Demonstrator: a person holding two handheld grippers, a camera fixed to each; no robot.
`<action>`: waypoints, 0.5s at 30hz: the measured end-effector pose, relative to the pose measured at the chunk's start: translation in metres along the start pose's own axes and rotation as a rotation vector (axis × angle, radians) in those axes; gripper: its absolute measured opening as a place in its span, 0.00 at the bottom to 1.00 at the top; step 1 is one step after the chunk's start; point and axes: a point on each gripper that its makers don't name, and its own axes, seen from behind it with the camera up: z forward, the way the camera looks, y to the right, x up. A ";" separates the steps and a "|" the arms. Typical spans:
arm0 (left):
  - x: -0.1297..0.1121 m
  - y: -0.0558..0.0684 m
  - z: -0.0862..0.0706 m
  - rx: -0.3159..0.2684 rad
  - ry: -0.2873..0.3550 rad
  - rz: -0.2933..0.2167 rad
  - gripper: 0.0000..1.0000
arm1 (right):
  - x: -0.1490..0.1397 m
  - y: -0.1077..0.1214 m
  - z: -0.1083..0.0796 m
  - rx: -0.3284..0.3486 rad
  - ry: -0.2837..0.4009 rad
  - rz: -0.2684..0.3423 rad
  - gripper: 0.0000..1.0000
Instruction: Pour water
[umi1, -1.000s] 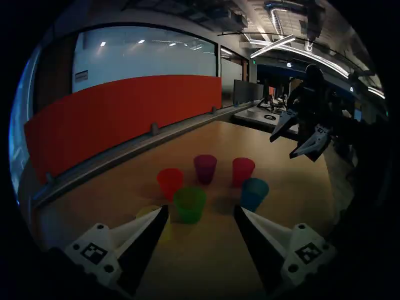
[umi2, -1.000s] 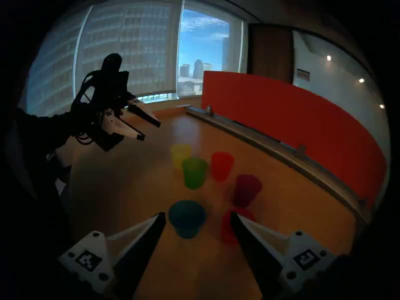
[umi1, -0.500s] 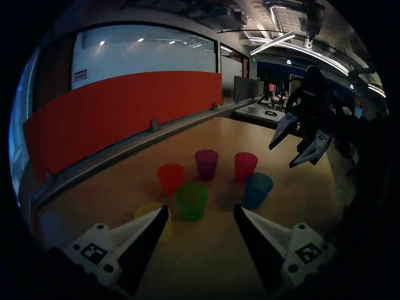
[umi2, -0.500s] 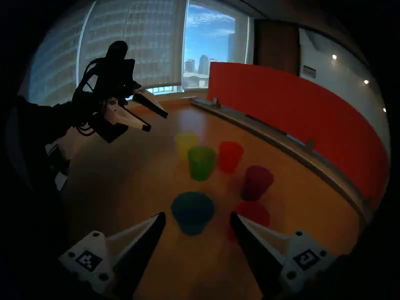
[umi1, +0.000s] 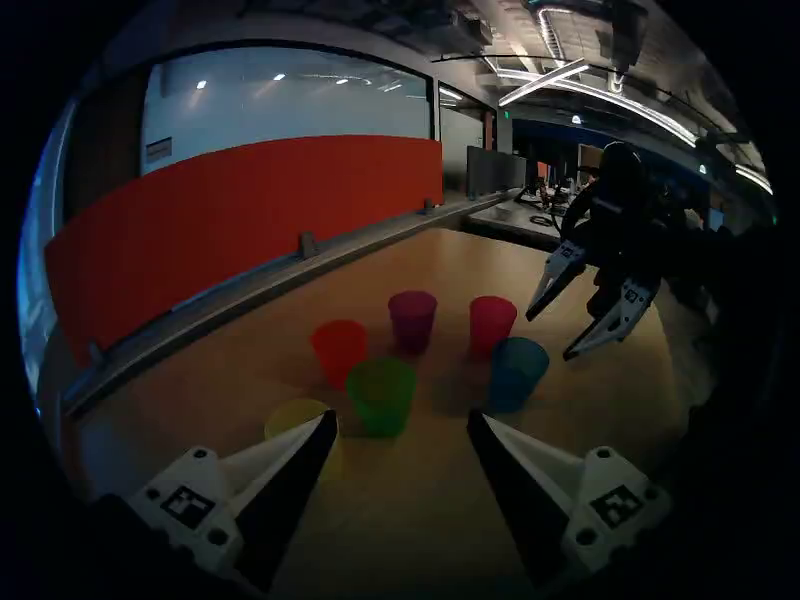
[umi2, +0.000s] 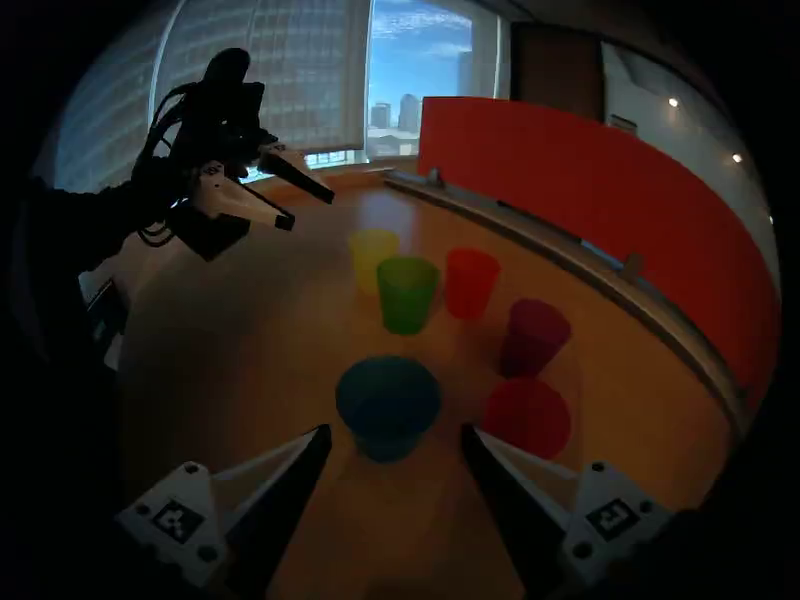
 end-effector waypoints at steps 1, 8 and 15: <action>0.000 0.000 0.000 0.000 0.000 0.000 0.97 | -0.001 0.000 0.002 0.000 -0.002 -0.001 1.00; -0.001 -0.001 0.000 0.001 -0.001 -0.001 0.98 | -0.008 0.000 0.016 0.009 -0.017 -0.004 0.99; -0.001 -0.001 -0.001 0.000 -0.001 -0.001 0.97 | -0.016 -0.002 0.031 0.017 -0.038 -0.012 0.99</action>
